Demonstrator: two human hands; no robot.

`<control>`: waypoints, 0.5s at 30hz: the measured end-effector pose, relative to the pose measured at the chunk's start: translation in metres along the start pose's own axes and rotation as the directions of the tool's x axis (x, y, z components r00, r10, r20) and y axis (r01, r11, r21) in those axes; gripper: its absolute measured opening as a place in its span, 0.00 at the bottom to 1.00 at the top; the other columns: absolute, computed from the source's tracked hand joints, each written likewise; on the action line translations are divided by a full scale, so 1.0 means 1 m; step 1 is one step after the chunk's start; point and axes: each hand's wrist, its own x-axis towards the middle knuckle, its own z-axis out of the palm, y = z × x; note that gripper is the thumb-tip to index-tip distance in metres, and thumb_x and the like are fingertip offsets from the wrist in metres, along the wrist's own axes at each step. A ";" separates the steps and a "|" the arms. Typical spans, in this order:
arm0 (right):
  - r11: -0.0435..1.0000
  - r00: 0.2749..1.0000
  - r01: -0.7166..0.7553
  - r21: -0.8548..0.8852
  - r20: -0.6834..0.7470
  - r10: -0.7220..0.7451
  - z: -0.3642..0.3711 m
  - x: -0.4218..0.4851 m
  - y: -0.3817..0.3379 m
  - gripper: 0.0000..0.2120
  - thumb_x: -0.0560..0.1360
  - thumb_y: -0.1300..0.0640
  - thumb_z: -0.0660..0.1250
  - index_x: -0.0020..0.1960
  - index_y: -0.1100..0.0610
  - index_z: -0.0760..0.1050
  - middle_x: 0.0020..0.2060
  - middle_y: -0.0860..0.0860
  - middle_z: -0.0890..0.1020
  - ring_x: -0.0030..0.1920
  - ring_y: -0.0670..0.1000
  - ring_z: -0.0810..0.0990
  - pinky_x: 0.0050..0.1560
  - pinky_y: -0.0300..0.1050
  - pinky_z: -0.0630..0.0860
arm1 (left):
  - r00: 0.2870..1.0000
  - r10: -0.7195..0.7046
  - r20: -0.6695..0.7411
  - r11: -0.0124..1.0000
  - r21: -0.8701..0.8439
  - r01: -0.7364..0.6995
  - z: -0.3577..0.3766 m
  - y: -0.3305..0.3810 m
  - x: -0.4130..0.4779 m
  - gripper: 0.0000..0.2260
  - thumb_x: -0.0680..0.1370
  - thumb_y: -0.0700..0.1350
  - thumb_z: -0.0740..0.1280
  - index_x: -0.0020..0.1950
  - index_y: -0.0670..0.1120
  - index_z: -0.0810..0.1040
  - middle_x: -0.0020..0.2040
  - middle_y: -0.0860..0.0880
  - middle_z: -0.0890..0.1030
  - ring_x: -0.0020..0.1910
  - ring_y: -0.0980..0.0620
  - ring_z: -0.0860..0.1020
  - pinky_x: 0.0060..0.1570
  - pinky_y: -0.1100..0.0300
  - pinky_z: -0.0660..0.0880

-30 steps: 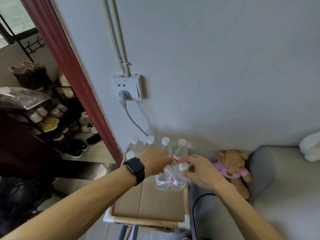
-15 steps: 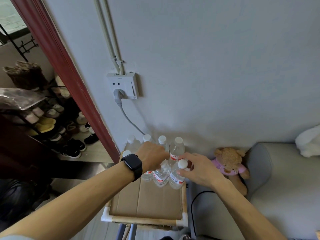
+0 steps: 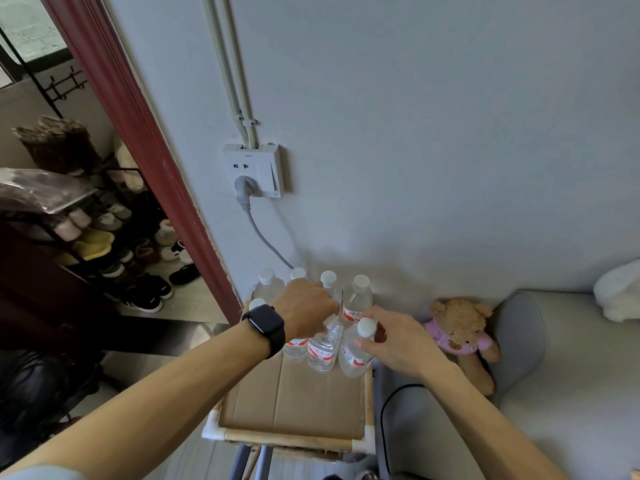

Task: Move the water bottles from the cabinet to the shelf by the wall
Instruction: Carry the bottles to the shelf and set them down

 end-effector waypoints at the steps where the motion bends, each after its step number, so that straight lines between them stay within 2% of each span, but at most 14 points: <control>1: 1.000 1.000 0.001 -0.007 0.018 -0.001 -0.001 -0.001 0.000 0.22 0.71 0.38 0.67 0.63 0.41 0.70 0.52 0.42 0.80 0.50 0.46 0.78 0.48 0.42 0.74 | 1.000 -0.008 -0.002 1.000 -0.016 0.008 0.000 0.001 -0.001 0.18 0.79 0.52 0.68 0.68 0.52 0.75 0.55 0.50 0.81 0.55 0.48 0.75 0.46 0.56 0.70; 4: 0.999 0.999 -0.008 -0.039 0.053 0.010 -0.002 -0.001 0.004 0.26 0.72 0.38 0.67 0.68 0.37 0.65 0.53 0.44 0.77 0.52 0.47 0.76 0.54 0.45 0.76 | 1.000 0.005 0.009 0.998 -0.068 -0.004 0.002 0.001 -0.003 0.19 0.79 0.51 0.68 0.70 0.55 0.72 0.58 0.51 0.80 0.58 0.48 0.74 0.51 0.54 0.71; 7: 0.998 1.000 0.002 -0.066 0.029 0.000 0.001 -0.001 0.003 0.22 0.75 0.41 0.65 0.67 0.40 0.67 0.52 0.46 0.78 0.52 0.49 0.77 0.54 0.47 0.76 | 1.000 0.011 0.026 0.998 -0.070 -0.009 0.003 0.001 -0.003 0.17 0.79 0.50 0.69 0.68 0.56 0.74 0.55 0.51 0.81 0.56 0.48 0.76 0.51 0.55 0.69; 11: 1.000 0.999 -0.010 0.020 -0.034 0.010 0.005 -0.001 -0.003 0.16 0.75 0.45 0.67 0.60 0.47 0.73 0.51 0.47 0.81 0.49 0.49 0.78 0.50 0.46 0.76 | 1.000 -0.025 0.012 0.999 -0.030 0.026 -0.003 -0.002 0.000 0.17 0.79 0.52 0.69 0.67 0.54 0.76 0.53 0.49 0.82 0.53 0.47 0.78 0.44 0.57 0.68; 15: 0.995 0.996 0.000 0.096 -0.087 0.008 0.014 0.000 -0.011 0.14 0.76 0.44 0.65 0.59 0.48 0.72 0.49 0.45 0.80 0.47 0.47 0.78 0.47 0.43 0.75 | 0.998 -0.054 0.032 0.998 -0.037 0.055 -0.004 -0.002 0.003 0.17 0.79 0.53 0.67 0.68 0.54 0.75 0.53 0.48 0.81 0.52 0.47 0.79 0.40 0.57 0.67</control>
